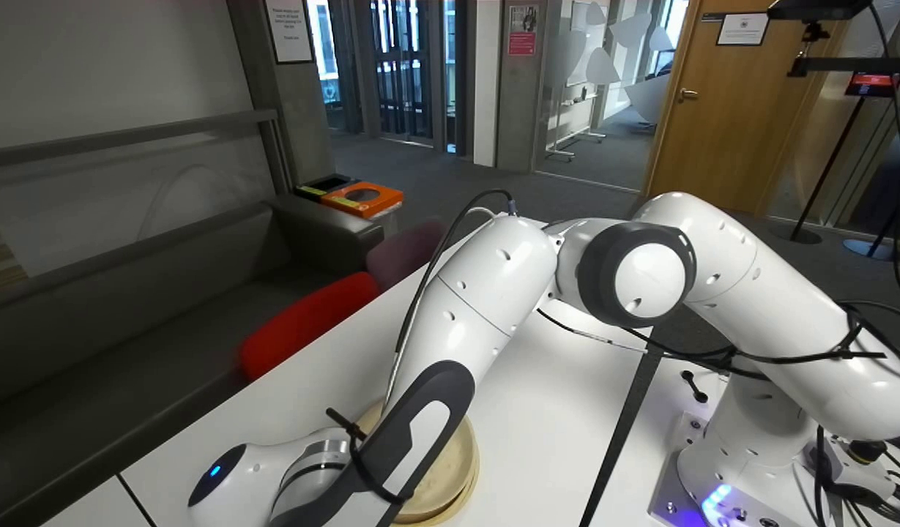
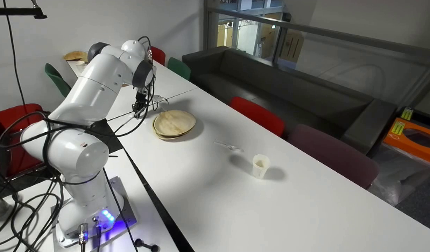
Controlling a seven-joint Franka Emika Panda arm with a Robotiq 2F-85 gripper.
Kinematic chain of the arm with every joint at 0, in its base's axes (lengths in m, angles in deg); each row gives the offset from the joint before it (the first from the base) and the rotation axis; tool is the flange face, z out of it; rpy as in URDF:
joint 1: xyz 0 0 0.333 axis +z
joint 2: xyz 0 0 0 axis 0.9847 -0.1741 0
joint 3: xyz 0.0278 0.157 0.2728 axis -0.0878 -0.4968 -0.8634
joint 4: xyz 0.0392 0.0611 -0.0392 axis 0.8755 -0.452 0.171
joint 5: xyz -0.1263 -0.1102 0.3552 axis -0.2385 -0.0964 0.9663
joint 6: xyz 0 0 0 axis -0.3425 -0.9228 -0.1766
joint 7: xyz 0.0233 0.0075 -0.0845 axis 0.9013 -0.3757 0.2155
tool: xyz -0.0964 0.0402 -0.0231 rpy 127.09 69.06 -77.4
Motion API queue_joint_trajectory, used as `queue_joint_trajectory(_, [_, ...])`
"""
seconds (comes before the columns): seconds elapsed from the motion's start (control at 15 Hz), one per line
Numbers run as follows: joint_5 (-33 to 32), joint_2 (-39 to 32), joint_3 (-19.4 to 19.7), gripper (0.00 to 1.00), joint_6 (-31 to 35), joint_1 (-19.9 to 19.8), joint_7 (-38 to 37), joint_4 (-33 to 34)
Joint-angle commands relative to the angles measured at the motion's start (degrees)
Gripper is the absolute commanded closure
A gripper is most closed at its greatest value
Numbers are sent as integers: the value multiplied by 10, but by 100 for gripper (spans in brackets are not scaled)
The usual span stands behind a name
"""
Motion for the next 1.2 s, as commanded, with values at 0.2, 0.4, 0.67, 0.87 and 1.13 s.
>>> queue_joint_trajectory(0.2, [9, -5, -4, 96, -26, -1, 16, 18])
queue_joint_trajectory(0.4, [9, -6, -3, 100, -26, -1, 16, 18])
queue_joint_trajectory(0.67, [9, -6, -3, 100, -26, -1, 15, 18])
queue_joint_trajectory(0.87, [-1, 4, 5, 100, -15, 6, 0, 12])
queue_joint_trajectory(1.13, [-47, 48, 34, 100, 65, 22, -59, -14])
